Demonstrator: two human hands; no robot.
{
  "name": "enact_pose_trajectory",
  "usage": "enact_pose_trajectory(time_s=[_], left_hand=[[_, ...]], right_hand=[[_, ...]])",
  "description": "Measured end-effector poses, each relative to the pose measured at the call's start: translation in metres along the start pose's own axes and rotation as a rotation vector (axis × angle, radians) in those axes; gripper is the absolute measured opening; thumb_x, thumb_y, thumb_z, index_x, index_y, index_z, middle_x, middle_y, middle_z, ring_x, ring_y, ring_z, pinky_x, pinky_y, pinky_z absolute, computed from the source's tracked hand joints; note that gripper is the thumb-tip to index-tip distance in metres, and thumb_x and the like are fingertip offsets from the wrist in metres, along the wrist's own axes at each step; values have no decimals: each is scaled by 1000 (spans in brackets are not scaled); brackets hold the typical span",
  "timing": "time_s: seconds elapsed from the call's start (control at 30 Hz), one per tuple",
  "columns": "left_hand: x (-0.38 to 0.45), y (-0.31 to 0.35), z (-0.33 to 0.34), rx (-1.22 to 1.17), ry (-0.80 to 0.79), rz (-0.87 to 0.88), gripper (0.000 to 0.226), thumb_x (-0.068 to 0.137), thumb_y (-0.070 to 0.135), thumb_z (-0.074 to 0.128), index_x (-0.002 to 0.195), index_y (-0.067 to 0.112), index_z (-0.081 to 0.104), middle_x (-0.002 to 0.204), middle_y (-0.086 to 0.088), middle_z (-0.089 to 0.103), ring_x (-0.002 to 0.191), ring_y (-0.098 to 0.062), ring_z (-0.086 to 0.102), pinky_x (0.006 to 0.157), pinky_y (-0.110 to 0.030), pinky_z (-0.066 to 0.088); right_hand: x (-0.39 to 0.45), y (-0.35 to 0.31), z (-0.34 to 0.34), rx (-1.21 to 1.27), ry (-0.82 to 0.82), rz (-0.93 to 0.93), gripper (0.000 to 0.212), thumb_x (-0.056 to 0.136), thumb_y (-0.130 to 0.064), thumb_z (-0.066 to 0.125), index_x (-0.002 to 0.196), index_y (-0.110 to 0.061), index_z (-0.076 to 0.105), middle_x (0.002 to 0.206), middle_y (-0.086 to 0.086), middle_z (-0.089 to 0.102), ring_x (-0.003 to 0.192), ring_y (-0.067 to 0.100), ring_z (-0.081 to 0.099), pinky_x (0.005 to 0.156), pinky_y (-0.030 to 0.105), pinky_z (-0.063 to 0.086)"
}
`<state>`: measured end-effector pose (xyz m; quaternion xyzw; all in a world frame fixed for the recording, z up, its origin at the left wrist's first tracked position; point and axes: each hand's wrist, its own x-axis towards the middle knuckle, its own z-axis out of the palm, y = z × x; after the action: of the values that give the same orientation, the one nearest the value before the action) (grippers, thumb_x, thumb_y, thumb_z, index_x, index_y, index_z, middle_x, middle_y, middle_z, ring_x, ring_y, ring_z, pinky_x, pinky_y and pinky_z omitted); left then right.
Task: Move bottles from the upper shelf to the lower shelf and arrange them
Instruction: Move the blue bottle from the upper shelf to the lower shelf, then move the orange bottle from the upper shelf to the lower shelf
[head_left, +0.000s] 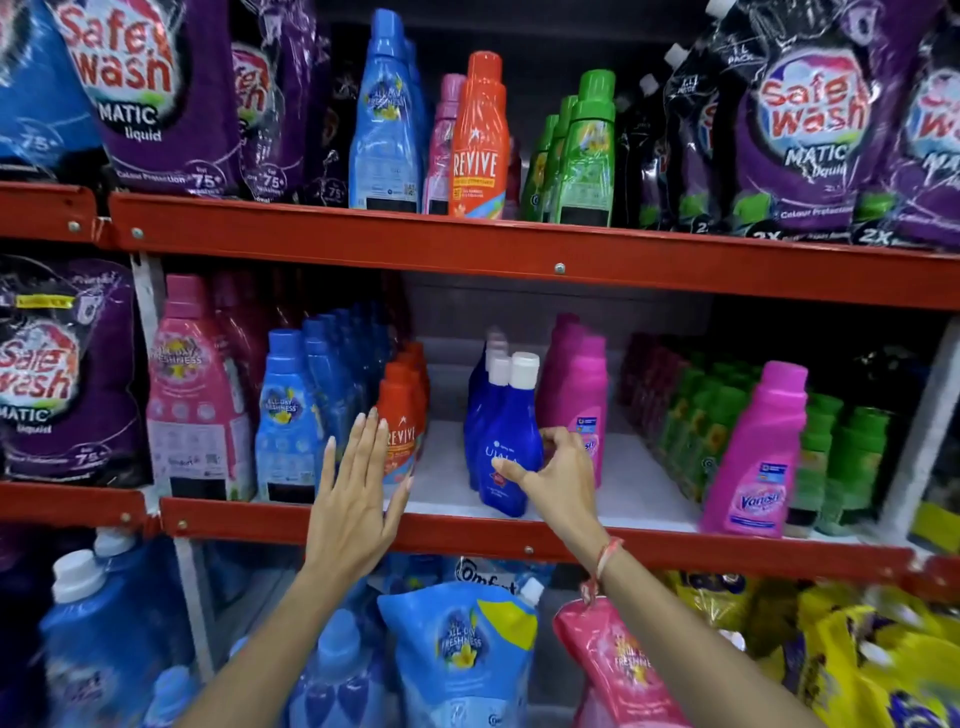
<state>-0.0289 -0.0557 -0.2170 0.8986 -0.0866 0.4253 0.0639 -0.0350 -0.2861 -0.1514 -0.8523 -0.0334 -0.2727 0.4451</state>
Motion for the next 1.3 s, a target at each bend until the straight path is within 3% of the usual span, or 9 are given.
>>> enact_pose_trajectory(time_s=[0.2,0.77,0.83,0.93,1.07,1.2,1.3], left_hand=[[-9,-9,11,25,-73,-42,71,98,50,20,151,3,16,161,-12,18,149,-22,14,118,-51,17],[-15,-13,18,-11,-131,-72,78,97,58,12,150,1,19,159,-13,22,148,-21,16,122,-40,-1],[-16,-13,19,-11,-132,-66,79,97,60,12,151,2,18,160,-13,21,148,-21,14,122,-40,-2],[-16,-14,19,-17,-127,-66,85,94,65,14,151,2,16,161,-12,18,149,-21,12,121,-38,-5],[-15,-15,20,-13,-130,-49,96,88,75,16,152,2,12,162,-11,11,149,-21,9,121,-43,0],[-15,-16,18,-43,-129,-47,106,83,82,23,152,3,6,163,-11,5,150,-21,6,120,-40,-4],[-15,-17,19,-48,-154,-56,111,80,84,27,152,3,5,163,-12,3,150,-21,3,120,-37,-8]], right_hand=[[-1,10,2,-14,-42,46,61,69,-33,81,117,-7,55,118,8,55,108,21,54,75,19,34],[-1,13,1,-46,-137,44,58,72,-31,80,119,-10,53,121,6,61,109,21,58,72,20,40],[-2,2,-8,-143,-127,-13,50,77,-29,74,120,-13,54,120,4,61,107,20,59,71,20,39],[-2,-33,-26,-267,64,-199,30,83,-28,63,112,-19,58,110,-2,62,94,15,62,68,22,40],[9,-94,-52,-107,259,-423,12,83,-24,61,93,-19,66,90,-5,67,77,9,62,67,19,44],[34,-143,-71,46,322,-587,11,80,-19,63,91,-16,66,89,-3,68,79,8,63,76,25,52],[60,-171,-81,78,355,-621,24,80,-18,66,103,-12,65,101,1,66,90,9,61,84,24,50]])
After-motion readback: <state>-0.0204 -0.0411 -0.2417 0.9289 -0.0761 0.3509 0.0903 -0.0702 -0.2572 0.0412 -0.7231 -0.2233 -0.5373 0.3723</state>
